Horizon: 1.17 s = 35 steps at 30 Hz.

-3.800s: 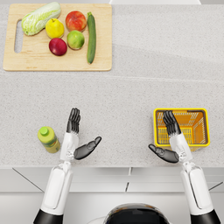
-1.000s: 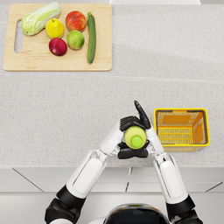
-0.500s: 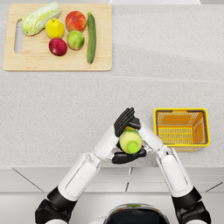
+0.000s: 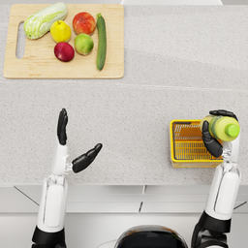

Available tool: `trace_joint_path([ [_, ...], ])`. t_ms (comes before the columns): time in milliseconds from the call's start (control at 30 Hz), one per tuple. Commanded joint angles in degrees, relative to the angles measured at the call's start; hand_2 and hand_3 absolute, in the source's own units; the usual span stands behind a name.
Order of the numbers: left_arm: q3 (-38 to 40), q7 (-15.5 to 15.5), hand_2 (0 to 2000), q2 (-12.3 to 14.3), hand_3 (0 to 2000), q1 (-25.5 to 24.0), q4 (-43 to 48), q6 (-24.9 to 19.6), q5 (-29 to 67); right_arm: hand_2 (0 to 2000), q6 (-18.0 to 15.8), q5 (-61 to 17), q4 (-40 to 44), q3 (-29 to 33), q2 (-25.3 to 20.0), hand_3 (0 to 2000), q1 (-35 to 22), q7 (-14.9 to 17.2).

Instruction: Pick up the green tea and place it into the yellow basket

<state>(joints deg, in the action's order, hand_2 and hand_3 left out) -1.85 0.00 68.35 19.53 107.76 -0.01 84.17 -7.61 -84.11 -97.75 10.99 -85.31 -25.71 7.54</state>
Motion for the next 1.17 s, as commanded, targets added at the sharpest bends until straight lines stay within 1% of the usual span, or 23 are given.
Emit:
trace_joint_path([
  [33,0.3,0.0,0,0.3,0,0.9,-2.8,0.0,0.0,2000,0.0,0.0,3.0,-0.6,-0.6,2000,3.1,3.4],
  [67,0.4,0.0,0,0.4,0,0.9,-3.1,0.0,0.0,2000,-0.1,0.0,3.8,-1.5,-0.7,2000,4.0,6.1],
  [100,0.6,0.0,0,0.6,0,1.3,-3.7,0.0,0.0,2000,1.1,0.0,4.3,-2.3,-0.8,2000,4.9,7.8],
  [167,0.4,0.0,0,1.0,0,1.8,-4.9,0.0,0.0,2000,0.1,0.0,4.8,-3.2,-0.9,2000,5.7,10.1],
  [200,0.2,0.0,0,1.2,0,2.0,-5.2,0.0,0.0,2000,0.1,0.0,5.0,-3.3,-0.8,2000,5.4,10.7],
  [233,0.1,0.0,0,1.4,0,2.3,-5.8,0.0,0.0,639,0.3,0.0,6.0,-3.2,-0.8,1673,4.9,11.1],
  [267,0.3,0.0,0,1.5,0,2.3,-6.2,0.0,0.0,0,0.4,0.0,6.2,-3.1,-0.7,1347,4.5,11.7],
  [300,0.6,0.0,0,1.6,0,2.2,-6.3,0.0,0.0,0,1.2,0.0,6.2,-2.9,-0.7,1020,4.4,11.9],
  [333,0.7,0.0,0,1.7,0,2.2,-6.3,0.0,0.0,0,3.0,0.0,5.4,-3.1,-0.6,693,4.3,6.4],
  [367,0.7,0.0,0,2.0,0,2.9,-6.7,0.0,0.0,0,4.3,0.0,3.4,-3.7,-0.8,367,5.0,2.5],
  [400,0.3,0.0,0,2.4,0,4.3,-7.5,0.0,0.0,0,5.2,0.0,0.8,-4.5,-0.8,40,5.4,-0.4],
  [433,0.6,0.0,0,2.8,0,6.6,-8.8,0.0,0.0,0,5.9,0.0,-1.8,-5.8,-0.6,0,4.5,-2.4],
  [467,1.3,0.0,0,3.1,0,8.7,-9.7,0.0,0.0,0,6.4,0.0,-3.5,-6.1,-0.2,0,2.9,-3.9],
  [533,2.7,0.0,0,3.5,0,11.8,-11.1,0.0,0.0,0,7.0,0.0,-4.5,-5.4,1.1,0,-0.9,-5.6],
  [600,4.7,0.0,0,3.5,0,11.2,-10.7,0.0,0.0,0,7.3,0.0,-3.7,-3.3,1.3,0,-2.1,-6.6],
  [733,10.0,0.0,0,3.8,0,8.8,-9.6,0.0,0.0,0,7.5,0.0,-4.4,-0.8,1.1,0,-0.7,-7.3],
  [833,10.2,0.0,0,4.1,0,7.3,-9.6,0.0,0.0,0,7.6,0.0,-3.5,-0.6,1.0,0,-0.2,-7.4],
  [867,9.0,0.0,0,4.1,0,7.7,-9.9,0.0,0.0,0,7.6,0.0,-3.6,-1.1,0.9,0,0.2,-7.5],
  [1167,10.1,0.0,0,4.4,0,6.6,-9.8,0.0,0.0,0,7.6,0.0,-3.3,-0.7,0.8,0,0.5,-7.5],
])
